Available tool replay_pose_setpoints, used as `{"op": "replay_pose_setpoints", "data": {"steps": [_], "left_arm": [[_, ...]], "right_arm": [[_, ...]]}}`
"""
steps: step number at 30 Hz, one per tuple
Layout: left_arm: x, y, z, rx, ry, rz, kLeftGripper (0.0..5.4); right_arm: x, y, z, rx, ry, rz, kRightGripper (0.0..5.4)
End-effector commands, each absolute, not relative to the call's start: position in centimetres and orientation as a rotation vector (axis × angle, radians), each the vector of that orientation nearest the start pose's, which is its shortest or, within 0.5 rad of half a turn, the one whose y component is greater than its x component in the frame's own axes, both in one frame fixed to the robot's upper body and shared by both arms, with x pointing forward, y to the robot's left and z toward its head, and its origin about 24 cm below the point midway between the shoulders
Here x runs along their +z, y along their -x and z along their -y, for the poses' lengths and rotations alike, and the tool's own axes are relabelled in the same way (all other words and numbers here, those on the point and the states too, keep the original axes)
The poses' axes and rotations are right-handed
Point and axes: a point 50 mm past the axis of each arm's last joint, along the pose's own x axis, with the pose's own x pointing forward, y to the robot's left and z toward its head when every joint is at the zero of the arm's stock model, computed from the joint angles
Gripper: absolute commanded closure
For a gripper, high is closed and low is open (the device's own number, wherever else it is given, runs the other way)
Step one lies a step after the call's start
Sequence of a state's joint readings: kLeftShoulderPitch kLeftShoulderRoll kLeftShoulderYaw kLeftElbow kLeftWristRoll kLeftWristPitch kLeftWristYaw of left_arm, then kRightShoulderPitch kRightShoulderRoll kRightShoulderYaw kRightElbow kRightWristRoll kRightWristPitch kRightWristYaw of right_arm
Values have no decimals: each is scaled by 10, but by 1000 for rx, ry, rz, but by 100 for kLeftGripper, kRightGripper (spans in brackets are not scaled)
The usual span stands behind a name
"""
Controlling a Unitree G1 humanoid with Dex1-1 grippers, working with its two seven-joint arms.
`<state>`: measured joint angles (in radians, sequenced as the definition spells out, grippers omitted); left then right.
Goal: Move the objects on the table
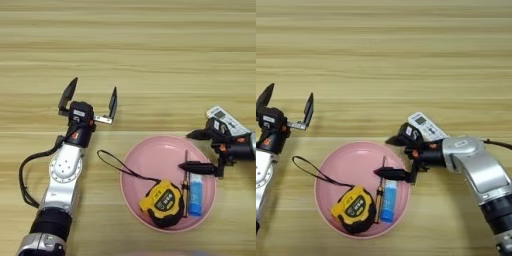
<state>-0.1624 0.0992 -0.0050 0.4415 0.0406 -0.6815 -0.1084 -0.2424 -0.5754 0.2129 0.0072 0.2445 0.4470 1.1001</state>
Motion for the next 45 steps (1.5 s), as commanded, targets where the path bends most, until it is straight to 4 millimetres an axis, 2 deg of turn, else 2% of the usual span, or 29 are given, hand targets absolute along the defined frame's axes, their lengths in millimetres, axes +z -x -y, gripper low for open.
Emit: {"op": "replay_pose_setpoints", "data": {"steps": [1, 9, 17, 26, 31, 36, 45], "left_arm": [[47, -270, -149, -187, -172, 400, 0], [47, -270, -147, -187, -182, 403, 0], [47, -270, -148, -186, -188, 405, 0], [47, -272, -149, -187, -194, 403, 0], [46, -273, -148, -188, -195, 403, 0], [46, -274, -148, -187, -194, 405, 0], [46, -275, -146, -187, -194, 407, 0]], "right_arm": [[80, -262, 171, 1208, 210, -397, 3], [98, -251, 178, 1238, 235, -331, 3], [100, -218, 189, 1308, 232, -373, 3], [80, -189, 197, 1323, 269, -499, 3], [66, -181, 196, 1331, 272, -555, 3], [56, -180, 195, 1329, 314, -582, 3], [56, -183, 191, 1327, 374, -549, 3]]}}
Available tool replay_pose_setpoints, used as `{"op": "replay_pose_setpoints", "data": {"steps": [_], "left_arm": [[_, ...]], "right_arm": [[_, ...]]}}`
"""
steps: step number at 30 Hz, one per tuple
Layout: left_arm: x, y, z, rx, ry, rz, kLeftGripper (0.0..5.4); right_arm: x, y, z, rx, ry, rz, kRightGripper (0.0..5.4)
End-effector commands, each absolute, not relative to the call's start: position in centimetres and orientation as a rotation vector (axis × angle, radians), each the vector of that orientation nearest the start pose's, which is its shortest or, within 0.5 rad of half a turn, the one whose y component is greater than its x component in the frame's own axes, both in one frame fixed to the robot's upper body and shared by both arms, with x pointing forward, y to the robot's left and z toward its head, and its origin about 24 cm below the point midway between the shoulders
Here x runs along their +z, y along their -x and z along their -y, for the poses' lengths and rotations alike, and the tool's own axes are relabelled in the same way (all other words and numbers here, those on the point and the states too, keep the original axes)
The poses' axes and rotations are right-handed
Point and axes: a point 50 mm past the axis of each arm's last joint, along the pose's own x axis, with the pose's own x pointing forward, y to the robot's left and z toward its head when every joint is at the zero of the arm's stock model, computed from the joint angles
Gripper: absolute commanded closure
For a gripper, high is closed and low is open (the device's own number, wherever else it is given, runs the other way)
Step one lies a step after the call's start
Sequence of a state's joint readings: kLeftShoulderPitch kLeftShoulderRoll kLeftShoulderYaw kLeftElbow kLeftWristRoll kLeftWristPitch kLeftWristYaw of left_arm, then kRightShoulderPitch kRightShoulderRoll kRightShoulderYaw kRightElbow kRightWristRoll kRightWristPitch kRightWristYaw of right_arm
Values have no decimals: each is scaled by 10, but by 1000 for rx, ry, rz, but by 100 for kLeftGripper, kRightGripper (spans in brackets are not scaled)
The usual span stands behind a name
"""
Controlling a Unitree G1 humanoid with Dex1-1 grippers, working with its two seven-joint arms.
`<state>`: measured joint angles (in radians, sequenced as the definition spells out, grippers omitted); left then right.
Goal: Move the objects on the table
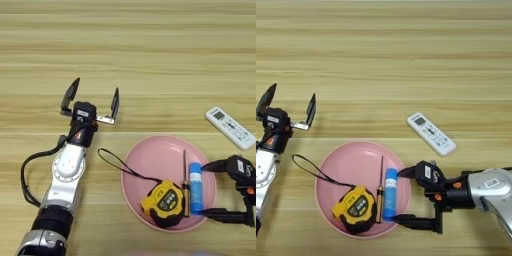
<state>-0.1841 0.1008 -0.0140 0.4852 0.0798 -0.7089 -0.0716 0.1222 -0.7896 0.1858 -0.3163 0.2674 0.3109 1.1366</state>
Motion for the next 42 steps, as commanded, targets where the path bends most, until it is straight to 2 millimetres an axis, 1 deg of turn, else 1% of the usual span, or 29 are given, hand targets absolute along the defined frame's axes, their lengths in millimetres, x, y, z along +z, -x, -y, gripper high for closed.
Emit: {"op": "replay_pose_setpoints", "data": {"steps": [1, 9, 16, 24, 31, 38, 42], "left_arm": [[46, -275, -146, -187, -194, 407, 0], [45, -277, -145, -186, -192, 406, 0], [44, -278, -144, -187, -189, 403, 0], [44, -279, -144, -186, -188, 402, 0], [44, -280, -143, -188, -187, 403, 0], [44, -280, -143, -190, -191, 406, 0], [44, -279, -142, -193, -196, 407, 0]], "right_arm": [[56, -183, 191, 1327, 384, -546, 3], [56, -184, 182, 1346, 432, -520, 3], [61, -188, 171, 1359, 486, -463, 3], [58, -188, 165, 1356, 614, -432, 3], [56, -190, 167, 1333, 702, -423, 3], [55, -190, 176, 1311, 717, -462, 3], [52, -190, 178, 1302, 721, -478, 3]]}}
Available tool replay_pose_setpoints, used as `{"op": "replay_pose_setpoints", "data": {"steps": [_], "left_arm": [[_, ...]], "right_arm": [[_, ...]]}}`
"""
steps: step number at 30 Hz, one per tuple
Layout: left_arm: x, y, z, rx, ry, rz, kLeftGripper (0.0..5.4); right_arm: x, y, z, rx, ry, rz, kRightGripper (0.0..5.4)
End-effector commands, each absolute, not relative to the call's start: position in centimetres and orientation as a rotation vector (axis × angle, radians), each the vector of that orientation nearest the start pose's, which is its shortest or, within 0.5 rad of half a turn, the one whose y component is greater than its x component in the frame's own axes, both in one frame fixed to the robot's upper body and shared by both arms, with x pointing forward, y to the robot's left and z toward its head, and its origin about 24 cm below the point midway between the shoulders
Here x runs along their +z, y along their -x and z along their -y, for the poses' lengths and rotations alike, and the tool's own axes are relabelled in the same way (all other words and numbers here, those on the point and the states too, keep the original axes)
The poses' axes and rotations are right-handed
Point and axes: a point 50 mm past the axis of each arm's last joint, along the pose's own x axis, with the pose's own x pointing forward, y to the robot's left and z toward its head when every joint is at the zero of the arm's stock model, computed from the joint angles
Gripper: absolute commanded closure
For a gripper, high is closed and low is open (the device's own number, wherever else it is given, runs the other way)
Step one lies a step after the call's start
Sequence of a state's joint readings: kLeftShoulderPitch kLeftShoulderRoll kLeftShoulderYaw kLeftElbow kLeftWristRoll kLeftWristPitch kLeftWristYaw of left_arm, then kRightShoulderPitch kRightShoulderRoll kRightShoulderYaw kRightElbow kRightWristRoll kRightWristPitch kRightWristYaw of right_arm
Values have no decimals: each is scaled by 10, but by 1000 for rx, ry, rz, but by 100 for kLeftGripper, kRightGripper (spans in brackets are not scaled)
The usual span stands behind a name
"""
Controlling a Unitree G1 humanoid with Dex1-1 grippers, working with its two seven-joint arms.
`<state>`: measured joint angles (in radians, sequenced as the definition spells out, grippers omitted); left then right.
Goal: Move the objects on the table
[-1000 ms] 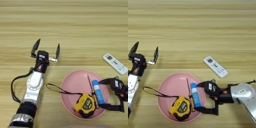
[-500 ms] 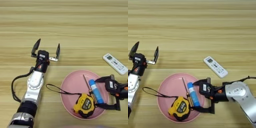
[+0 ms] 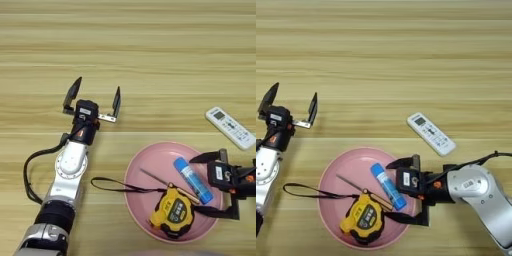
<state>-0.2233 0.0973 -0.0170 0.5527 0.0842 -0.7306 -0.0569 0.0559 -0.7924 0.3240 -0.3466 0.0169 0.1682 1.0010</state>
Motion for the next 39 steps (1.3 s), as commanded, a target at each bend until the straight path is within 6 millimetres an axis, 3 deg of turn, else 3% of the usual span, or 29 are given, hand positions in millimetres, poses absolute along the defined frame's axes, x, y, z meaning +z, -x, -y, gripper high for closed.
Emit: {"op": "replay_pose_setpoints", "data": {"steps": [1, 9, 39], "left_arm": [[44, -279, -142, -194, -198, 408, 0], [43, -279, -142, -192, -205, 409, 0], [42, -282, -143, -188, -206, 410, 0]], "right_arm": [[52, -190, 178, 1299, 723, -482, 3], [48, -189, 178, 1307, 726, -497, 3], [47, -192, 177, 1330, 682, -499, 304]]}}
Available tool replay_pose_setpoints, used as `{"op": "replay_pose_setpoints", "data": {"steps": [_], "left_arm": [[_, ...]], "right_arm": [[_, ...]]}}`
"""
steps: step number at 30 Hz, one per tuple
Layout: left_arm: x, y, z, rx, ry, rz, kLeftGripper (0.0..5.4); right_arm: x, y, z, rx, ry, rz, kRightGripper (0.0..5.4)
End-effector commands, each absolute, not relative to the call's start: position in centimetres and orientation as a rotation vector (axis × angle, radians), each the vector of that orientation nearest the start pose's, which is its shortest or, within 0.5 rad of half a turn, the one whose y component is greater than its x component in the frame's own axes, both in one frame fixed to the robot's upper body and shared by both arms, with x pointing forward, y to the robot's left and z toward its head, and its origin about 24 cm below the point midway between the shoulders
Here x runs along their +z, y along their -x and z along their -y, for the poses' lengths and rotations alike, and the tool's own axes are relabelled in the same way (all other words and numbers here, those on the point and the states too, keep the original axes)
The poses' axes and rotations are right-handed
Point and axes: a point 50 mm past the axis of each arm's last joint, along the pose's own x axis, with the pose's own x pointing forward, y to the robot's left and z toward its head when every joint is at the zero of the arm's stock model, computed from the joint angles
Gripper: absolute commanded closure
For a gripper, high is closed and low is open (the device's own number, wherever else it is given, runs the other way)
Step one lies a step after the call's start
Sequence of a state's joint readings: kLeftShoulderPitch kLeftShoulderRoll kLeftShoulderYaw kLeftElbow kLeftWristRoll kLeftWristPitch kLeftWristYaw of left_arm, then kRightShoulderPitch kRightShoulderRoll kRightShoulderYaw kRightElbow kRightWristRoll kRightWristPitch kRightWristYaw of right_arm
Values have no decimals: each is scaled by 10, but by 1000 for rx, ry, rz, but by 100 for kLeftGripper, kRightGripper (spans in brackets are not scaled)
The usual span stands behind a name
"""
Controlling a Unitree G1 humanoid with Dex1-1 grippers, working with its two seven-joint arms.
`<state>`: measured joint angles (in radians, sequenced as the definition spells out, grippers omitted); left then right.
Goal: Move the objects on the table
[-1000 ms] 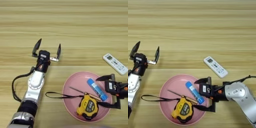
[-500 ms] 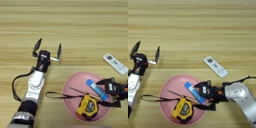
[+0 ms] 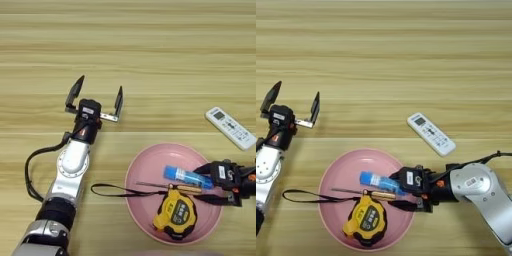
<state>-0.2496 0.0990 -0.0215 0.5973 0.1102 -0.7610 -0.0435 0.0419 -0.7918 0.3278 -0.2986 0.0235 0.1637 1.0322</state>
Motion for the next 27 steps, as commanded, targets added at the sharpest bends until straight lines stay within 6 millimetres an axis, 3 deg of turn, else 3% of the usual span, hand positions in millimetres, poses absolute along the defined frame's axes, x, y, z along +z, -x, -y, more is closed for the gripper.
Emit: {"op": "replay_pose_setpoints", "data": {"steps": [1, 11, 27], "left_arm": [[42, -282, -143, -188, -205, 410, 0], [42, -282, -143, -188, -204, 409, 0], [41, -283, -141, -192, -201, 404, 0]], "right_arm": [[47, -193, 177, 1330, 681, -499, 309], [47, -195, 176, 1331, 672, -493, 406], [47, -197, 176, 1327, 669, -490, 407]]}}
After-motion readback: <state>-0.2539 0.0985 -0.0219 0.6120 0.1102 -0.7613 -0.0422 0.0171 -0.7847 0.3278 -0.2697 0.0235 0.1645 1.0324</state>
